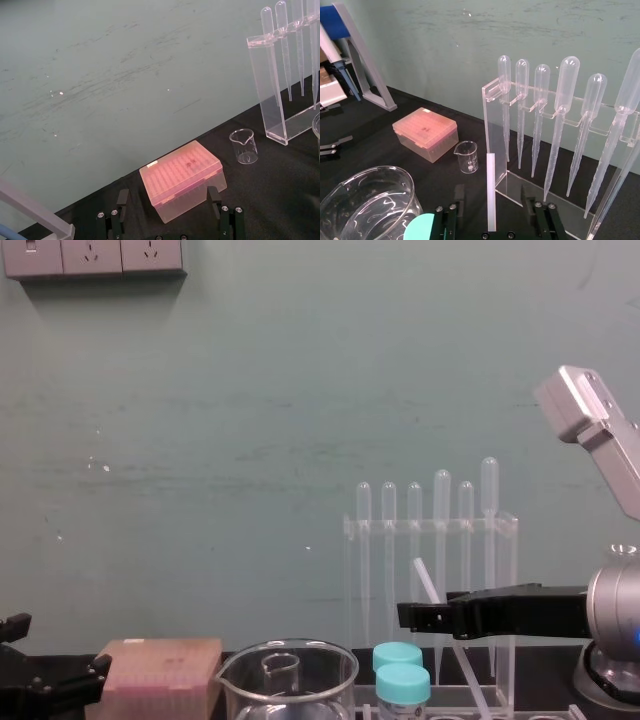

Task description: Pick up the stirring rod with one hand, then place it down.

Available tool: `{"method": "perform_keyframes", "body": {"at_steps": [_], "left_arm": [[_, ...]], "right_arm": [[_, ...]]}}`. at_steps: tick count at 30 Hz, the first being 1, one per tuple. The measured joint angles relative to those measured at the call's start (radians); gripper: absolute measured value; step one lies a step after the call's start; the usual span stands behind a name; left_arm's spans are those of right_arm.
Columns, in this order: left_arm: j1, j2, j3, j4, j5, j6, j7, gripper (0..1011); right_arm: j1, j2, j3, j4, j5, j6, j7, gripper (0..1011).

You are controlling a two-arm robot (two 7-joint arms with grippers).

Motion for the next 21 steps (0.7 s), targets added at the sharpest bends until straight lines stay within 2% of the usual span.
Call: {"method": "perform_keyframes", "body": {"at_steps": [1, 8, 17, 19, 21], "left_arm": [[0.000, 0.000, 0.000, 0.000, 0.000, 0.000, 0.000, 1000], [0.000, 0.000, 0.000, 0.000, 0.000, 0.000, 0.000, 1000], [0.000, 0.000, 0.000, 0.000, 0.000, 0.000, 0.000, 1000], [0.000, 0.000, 0.000, 0.000, 0.000, 0.000, 0.000, 1000], [0.000, 0.000, 0.000, 0.000, 0.000, 0.000, 0.000, 1000]], "right_arm": [[0.000, 0.000, 0.000, 0.000, 0.000, 0.000, 0.000, 708], [0.000, 0.000, 0.001, -0.001, 0.001, 0.000, 0.000, 463], [-0.001, 0.000, 0.001, -0.001, 0.002, 0.000, 0.000, 203], [-0.001, 0.000, 0.001, -0.001, 0.002, 0.000, 0.000, 112], [-0.001, 0.000, 0.001, -0.001, 0.002, 0.000, 0.000, 82]]}}
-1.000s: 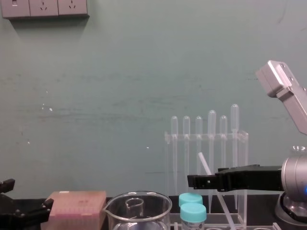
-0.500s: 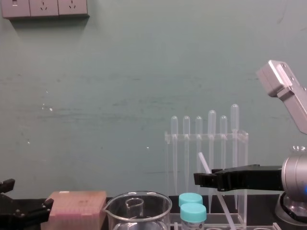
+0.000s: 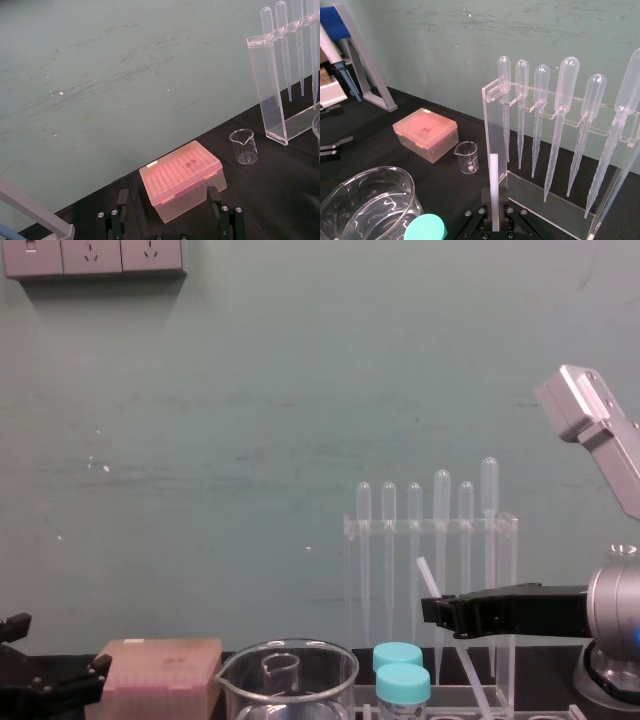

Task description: Pick up the stirring rod with one hand, then place it down.

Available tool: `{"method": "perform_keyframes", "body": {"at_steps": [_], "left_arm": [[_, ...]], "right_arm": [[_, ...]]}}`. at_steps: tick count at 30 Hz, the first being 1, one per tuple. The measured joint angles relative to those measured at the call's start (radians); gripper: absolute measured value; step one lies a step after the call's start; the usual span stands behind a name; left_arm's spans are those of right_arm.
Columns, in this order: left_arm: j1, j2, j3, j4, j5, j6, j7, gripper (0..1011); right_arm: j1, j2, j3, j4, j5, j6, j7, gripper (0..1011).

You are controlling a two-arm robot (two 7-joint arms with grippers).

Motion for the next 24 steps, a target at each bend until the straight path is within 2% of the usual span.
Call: {"method": "perform_keyframes", "body": {"at_steps": [7, 10, 12, 13, 14, 15, 17, 18, 20, 23, 24], "left_arm": [[0.000, 0.000, 0.000, 0.000, 0.000, 0.000, 0.000, 1000], [0.000, 0.000, 0.000, 0.000, 0.000, 0.000, 0.000, 1000], [0.000, 0.000, 0.000, 0.000, 0.000, 0.000, 0.000, 1000], [0.000, 0.000, 0.000, 0.000, 0.000, 0.000, 0.000, 1000], [0.000, 0.000, 0.000, 0.000, 0.000, 0.000, 0.000, 1000], [0.000, 0.000, 0.000, 0.000, 0.000, 0.000, 0.000, 1000], [0.000, 0.000, 0.000, 0.000, 0.000, 0.000, 0.000, 1000], [0.000, 0.000, 0.000, 0.000, 0.000, 0.000, 0.000, 1000], [0.000, 0.000, 0.000, 0.000, 0.000, 0.000, 0.000, 1000], [0.000, 0.000, 0.000, 0.000, 0.000, 0.000, 0.000, 1000], [0.000, 0.000, 0.000, 0.000, 0.000, 0.000, 0.000, 1000]], "right_arm": [[-0.003, -0.001, 0.003, -0.001, 0.000, -0.005, 0.000, 70], [-0.024, -0.007, 0.021, -0.014, -0.003, -0.048, 0.001, 70], [-0.048, -0.013, 0.039, -0.026, -0.005, -0.112, 0.005, 70], [-0.067, -0.015, 0.051, -0.037, -0.007, -0.167, 0.012, 70], [-0.067, -0.015, 0.051, -0.037, -0.007, -0.167, 0.012, 70], [-0.085, -0.016, 0.061, -0.047, -0.009, -0.219, 0.020, 70], [-0.108, -0.014, 0.073, -0.061, -0.013, -0.275, 0.029, 70], [-0.133, -0.011, 0.086, -0.079, -0.015, -0.325, 0.038, 70], [-0.155, -0.006, 0.097, -0.098, -0.020, -0.367, 0.044, 70], [-0.194, 0.011, 0.125, -0.144, -0.041, -0.461, 0.060, 70], [-0.194, 0.011, 0.125, -0.144, -0.041, -0.461, 0.060, 69]]}}
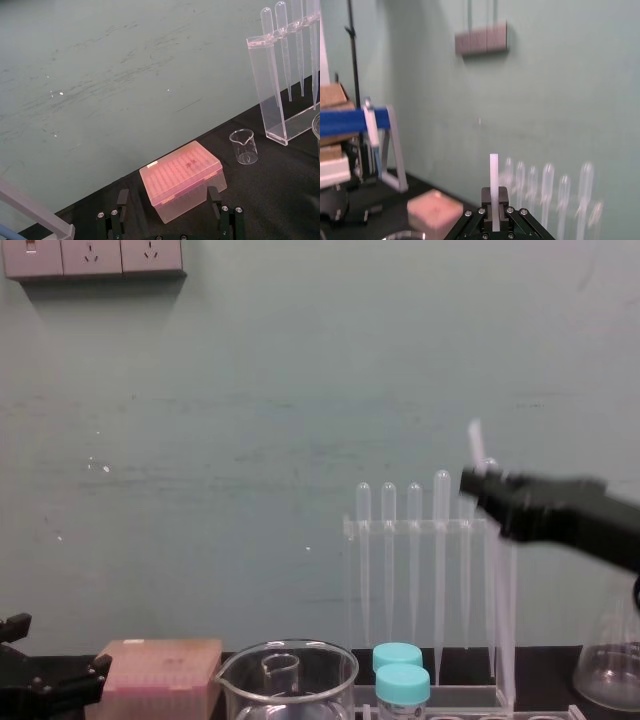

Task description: Pick up the stirring rod with one hand, then place it down.

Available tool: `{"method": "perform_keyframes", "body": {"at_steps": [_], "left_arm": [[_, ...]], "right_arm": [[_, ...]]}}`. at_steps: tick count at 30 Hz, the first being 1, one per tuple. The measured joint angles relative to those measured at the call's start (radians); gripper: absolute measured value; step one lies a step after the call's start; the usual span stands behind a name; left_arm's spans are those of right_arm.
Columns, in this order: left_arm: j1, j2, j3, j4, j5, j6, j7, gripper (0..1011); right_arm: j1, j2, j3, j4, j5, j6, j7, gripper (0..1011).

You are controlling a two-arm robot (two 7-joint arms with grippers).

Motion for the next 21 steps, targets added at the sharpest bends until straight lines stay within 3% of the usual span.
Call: {"method": "perform_keyframes", "body": {"at_steps": [3, 4, 6, 9, 13, 21], "left_arm": [[0.000, 0.000, 0.000, 0.000, 0.000, 0.000, 0.000, 1000], [0.000, 0.000, 0.000, 0.000, 0.000, 0.000, 0.000, 1000], [0.000, 0.000, 0.000, 0.000, 0.000, 0.000, 0.000, 1000], [0.000, 0.000, 0.000, 0.000, 0.000, 0.000, 0.000, 1000], [0.000, 0.000, 0.000, 0.000, 0.000, 0.000, 0.000, 1000], [0.000, 0.000, 0.000, 0.000, 0.000, 0.000, 0.000, 1000]], "right_arm": [[-0.010, 0.002, 0.034, -0.028, 0.004, -0.069, 0.022, 70], [-0.010, 0.002, 0.034, -0.028, 0.004, -0.069, 0.022, 70], [-0.001, -0.004, 0.065, -0.039, 0.052, -0.096, 0.063, 69], [0.007, -0.001, 0.082, -0.045, 0.092, -0.096, 0.103, 69], [0.018, 0.031, 0.100, -0.049, 0.174, -0.072, 0.201, 70], [0.031, 0.100, 0.098, -0.048, 0.232, -0.044, 0.287, 69]]}}
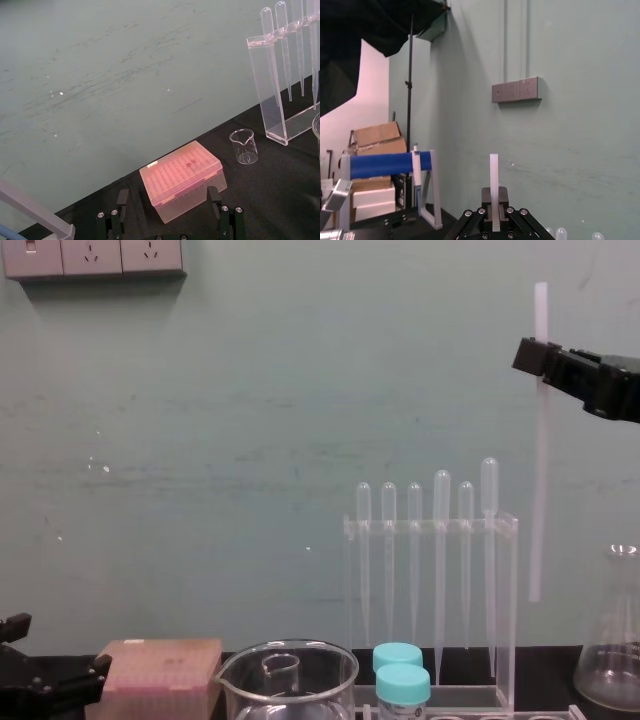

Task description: Pick up the stirring rod with one hand, then place it down.

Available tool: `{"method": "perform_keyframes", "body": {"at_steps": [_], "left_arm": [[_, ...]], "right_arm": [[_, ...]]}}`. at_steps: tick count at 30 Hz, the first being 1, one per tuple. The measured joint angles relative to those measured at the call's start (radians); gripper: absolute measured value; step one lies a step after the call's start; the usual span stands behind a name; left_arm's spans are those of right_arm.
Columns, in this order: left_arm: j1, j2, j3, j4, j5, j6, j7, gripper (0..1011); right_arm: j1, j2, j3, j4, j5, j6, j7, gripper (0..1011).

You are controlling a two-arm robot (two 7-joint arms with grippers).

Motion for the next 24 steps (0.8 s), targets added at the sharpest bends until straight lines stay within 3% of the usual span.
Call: {"method": "perform_keyframes", "body": {"at_steps": [8, 24], "left_arm": [[0.000, 0.000, 0.000, 0.000, 0.000, 0.000, 0.000, 1000], [0.000, 0.000, 0.000, 0.000, 0.000, 0.000, 0.000, 1000]], "right_arm": [[0.011, 0.029, -0.017, 0.012, 0.022, 0.000, 0.021, 69], [0.037, 0.045, -0.045, 0.039, 0.035, -0.006, 0.035, 69]]}}
